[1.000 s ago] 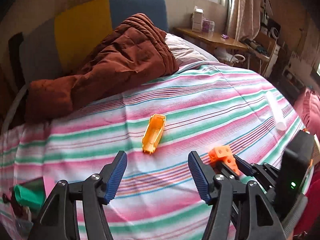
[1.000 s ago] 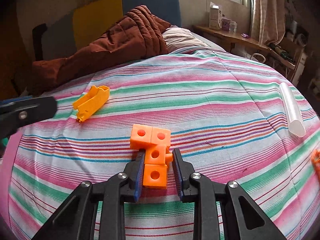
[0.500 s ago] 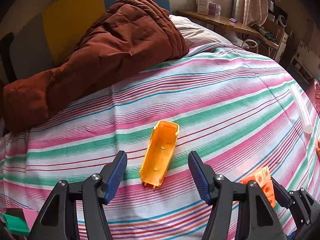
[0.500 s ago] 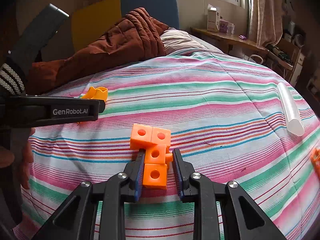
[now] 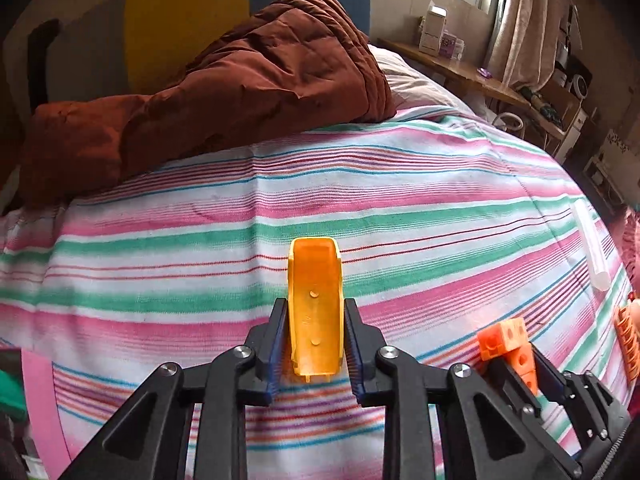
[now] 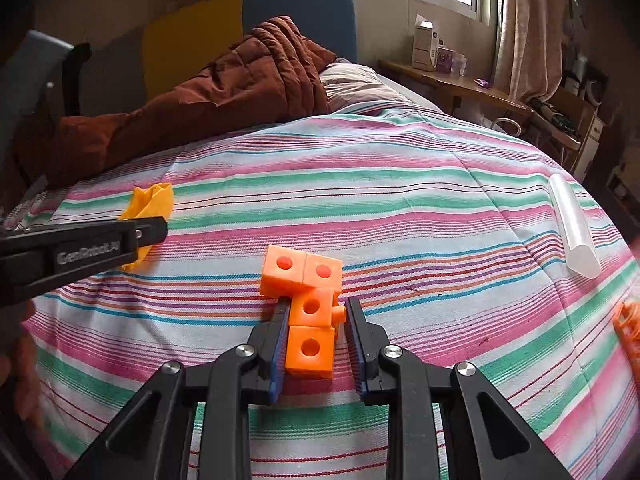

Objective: Organize rigid objects
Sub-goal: 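Carry the orange scoop to the tray with the left tool while the right tool holds the blocks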

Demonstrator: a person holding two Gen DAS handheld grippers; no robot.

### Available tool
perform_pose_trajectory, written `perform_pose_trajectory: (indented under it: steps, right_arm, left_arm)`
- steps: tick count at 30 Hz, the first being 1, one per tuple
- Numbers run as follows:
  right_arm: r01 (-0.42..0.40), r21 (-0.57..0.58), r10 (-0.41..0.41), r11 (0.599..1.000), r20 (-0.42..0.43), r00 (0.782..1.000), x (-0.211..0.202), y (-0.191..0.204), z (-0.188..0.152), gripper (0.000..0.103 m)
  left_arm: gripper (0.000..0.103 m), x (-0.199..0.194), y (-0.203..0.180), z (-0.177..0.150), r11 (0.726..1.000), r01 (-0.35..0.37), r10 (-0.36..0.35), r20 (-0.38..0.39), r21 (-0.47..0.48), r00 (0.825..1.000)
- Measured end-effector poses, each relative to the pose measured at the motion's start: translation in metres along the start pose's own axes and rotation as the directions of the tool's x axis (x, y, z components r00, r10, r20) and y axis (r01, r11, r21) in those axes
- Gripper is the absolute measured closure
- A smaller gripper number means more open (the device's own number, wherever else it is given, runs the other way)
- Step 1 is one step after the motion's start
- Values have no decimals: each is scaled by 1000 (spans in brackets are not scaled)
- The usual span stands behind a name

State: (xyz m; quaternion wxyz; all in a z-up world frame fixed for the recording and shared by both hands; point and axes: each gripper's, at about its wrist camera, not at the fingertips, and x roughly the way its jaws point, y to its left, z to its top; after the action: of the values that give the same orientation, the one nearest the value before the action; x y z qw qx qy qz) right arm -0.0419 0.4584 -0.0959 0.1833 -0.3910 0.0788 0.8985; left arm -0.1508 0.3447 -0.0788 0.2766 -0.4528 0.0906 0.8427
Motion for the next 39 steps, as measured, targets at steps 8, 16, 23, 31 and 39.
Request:
perform_pose_trajectory:
  steps: [8,16,23,31,39]
  right_arm:
    - [34,-16,-34,999,-1,999,0,2,0,78]
    - [77,-35,-77,996,1,997,-2,7,0,78]
    - [117,-50,-117,992,6,993,-4,9,-1,78]
    - [122,-84,-121,989,20,992,-12,16,-5,78]
    - [129,-84,-127,988,34,991,-21,17,-11,78]
  left_arm:
    - [78,-53,-2,-39,996,86,-85,44,-25,995]
    - [78,-101,10,-85,971,218,-214,49,-98,976]
    - [78,-142,37,-115,963,251,-245,69,-96,967]
    - [78,-187,83,-140,971,227,-214,145,-76,966]
    - [78,-201,149,-164,976,150,-125,161,-155,979]
